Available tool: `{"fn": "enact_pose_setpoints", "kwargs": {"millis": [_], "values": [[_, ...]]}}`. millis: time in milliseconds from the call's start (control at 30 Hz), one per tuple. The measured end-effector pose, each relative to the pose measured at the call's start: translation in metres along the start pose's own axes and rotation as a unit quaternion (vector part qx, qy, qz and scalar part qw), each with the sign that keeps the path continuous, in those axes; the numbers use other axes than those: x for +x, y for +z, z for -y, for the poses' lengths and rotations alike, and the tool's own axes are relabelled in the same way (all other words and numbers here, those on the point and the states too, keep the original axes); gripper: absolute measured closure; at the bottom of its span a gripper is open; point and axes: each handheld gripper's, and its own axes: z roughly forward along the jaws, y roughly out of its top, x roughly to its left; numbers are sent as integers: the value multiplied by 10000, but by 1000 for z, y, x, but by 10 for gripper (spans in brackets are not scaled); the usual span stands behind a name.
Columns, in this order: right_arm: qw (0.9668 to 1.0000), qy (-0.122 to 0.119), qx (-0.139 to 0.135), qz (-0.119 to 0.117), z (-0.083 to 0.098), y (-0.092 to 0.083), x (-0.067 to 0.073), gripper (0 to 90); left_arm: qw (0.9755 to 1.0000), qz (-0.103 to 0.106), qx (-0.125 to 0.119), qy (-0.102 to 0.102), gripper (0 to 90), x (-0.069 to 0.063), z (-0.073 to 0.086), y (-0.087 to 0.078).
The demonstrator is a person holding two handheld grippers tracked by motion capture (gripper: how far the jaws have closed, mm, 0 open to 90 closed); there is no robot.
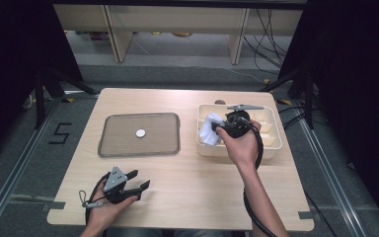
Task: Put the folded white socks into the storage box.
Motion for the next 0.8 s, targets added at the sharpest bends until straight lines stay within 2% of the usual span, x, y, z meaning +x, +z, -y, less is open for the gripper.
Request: {"fn": "enact_pose_setpoints", "kwargs": {"millis": [33, 67, 100, 200, 300, 500, 600, 633, 800], "values": [[10000, 0, 0, 0, 0, 0, 0, 674, 10000, 0, 0, 0, 369, 0, 0, 0], [9999, -100, -14, -10, -1, 1, -1, 674, 10000, 6, -2, 8, 369, 0, 0, 0], [10000, -1, -19, 5, -2, 1, 1, 674, 10000, 12, 1, 16, 369, 0, 0, 0], [10000, -12, -13, 14, -2, 2, 0, 674, 10000, 2, -1, -4, 370, -1, 0, 0], [10000, 23, -6, 30, -2, 3, 0, 674, 10000, -12, 27, 62, 370, -1, 0, 0], [9999, 30, 33, 109, -2, 7, -5, 674, 10000, 15, -7, -11, 368, 1, 0, 0], [9999, -54, 78, 96, -3, 11, -7, 674, 10000, 8, -11, 0, 368, 0, 0, 0], [9998, -75, 87, 167, -3, 10, -7, 674, 10000, 1, 5, 18, 368, 0, 0, 0], [9998, 19, 111, 153, -2, 15, -6, 674, 10000, -4, 20, 53, 368, -1, 0, -1]]}}
